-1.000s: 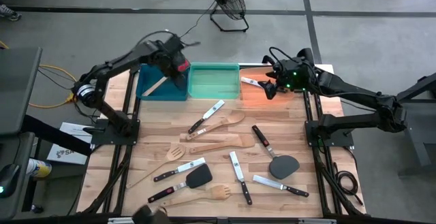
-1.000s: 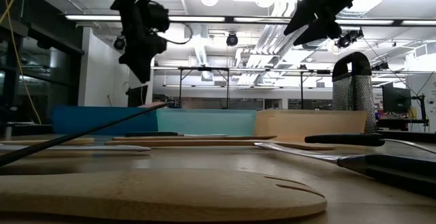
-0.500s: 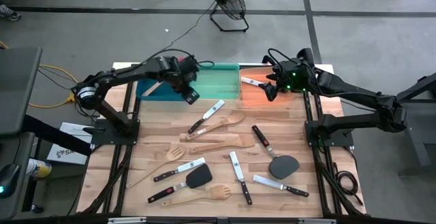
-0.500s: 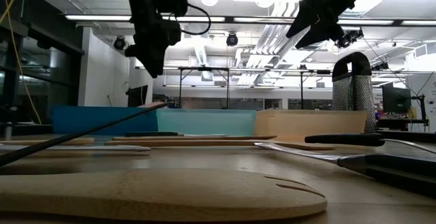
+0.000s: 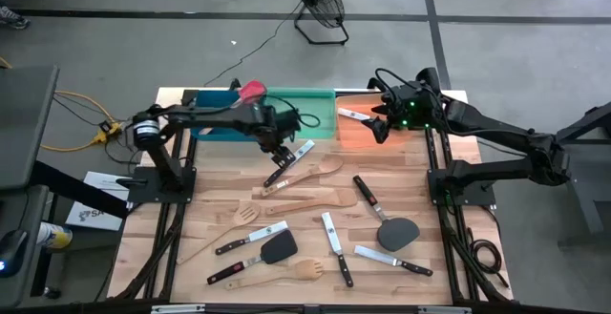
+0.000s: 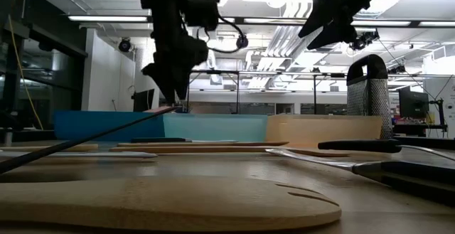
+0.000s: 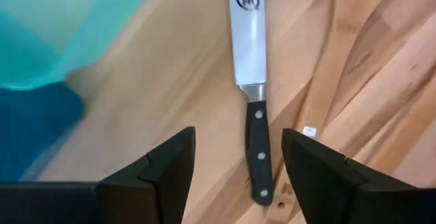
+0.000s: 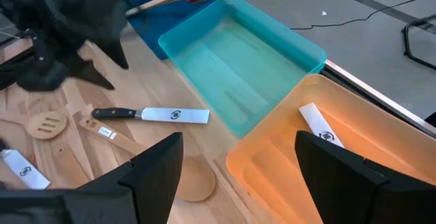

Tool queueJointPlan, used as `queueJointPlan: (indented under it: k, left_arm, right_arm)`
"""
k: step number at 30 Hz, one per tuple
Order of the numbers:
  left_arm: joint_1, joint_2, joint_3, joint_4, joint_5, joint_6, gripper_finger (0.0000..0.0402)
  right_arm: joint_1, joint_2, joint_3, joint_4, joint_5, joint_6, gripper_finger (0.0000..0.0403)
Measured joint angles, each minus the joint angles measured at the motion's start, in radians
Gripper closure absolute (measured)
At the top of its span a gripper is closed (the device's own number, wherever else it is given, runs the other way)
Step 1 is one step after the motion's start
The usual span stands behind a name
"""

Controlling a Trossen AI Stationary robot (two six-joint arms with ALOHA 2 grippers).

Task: Pick & Place Kitchen Items
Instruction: Put the knife into the orange bin

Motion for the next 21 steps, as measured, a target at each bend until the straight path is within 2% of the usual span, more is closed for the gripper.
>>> queueJointPlan:
  k: [10, 21]
  left_arm:
    - [-0.056, 0.110, 0.000, 0.038, 0.003, -0.084, 0.0185]
    - [-0.068, 0.196, 0.000, 0.058, -0.001, -0.088, 0.0185]
  right_arm:
    - [0.000, 0.000, 0.000, -0.005, -0.003, -0.003, 0.0128]
    - [0.000, 0.000, 0.000, -0.007, -0.004, -0.022, 0.0128]
